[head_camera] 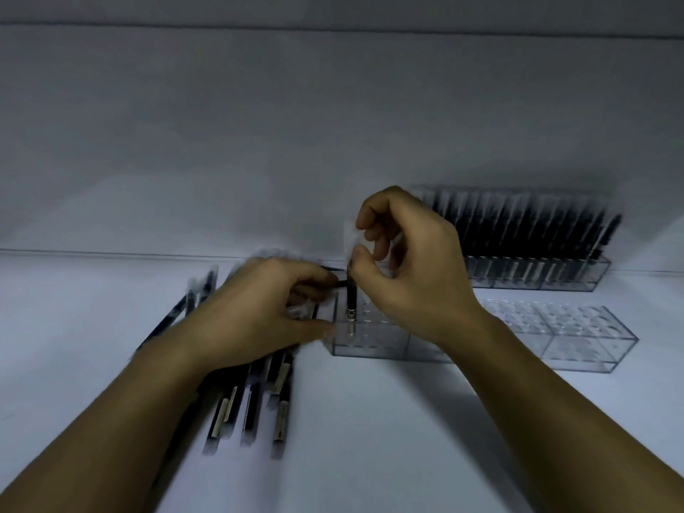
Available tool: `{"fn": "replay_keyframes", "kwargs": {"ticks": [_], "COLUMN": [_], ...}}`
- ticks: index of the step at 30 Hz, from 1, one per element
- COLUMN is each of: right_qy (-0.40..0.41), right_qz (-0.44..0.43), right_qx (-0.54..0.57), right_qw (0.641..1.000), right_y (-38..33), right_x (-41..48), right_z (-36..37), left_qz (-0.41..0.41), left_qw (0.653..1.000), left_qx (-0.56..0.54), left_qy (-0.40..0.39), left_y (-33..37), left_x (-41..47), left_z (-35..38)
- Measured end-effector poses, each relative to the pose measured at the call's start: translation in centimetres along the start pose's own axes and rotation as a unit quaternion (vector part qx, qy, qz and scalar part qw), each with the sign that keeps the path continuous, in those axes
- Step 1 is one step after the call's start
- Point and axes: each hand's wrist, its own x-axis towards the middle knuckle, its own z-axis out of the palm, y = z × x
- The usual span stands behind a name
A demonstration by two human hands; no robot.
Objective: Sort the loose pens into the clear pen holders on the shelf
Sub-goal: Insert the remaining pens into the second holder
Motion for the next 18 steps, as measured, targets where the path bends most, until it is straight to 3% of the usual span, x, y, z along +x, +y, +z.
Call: {"fn": "replay_keyframes", "kwargs": {"ticks": [3,7,14,18], "right_qy": [0.011,-0.012,-0.140,-0.154], "right_qz": [-0.009,-0.039,-0.041,-0.020], "right_qx": [0.000,-0.014,-0.055,-0.068], "right_qw": [1.000,0.999,0.988,0.986], "right_y": [-0.7,-1.3,-3.4,-3.2], "right_x": [-0.1,-0.5,-2.3,-2.8], "right_z": [0.1,1.0,3.9,4.4], "left_qz": [-0.014,-0.053,-0.090,-0.068], "left_qw": [1.000,0.991,0.966,0.957], "left_qx": [-0.009,0.108,0.241,0.282], "left_qy": [0.011,0.053,-0.004,-0.005], "left_y": [-0.2,-1.1,-2.3,-2.3], "left_x": [-0.9,-2.6,-5.3,-5.5], "left_z": [-2.0,-4.2,-6.5,-3.9]}}
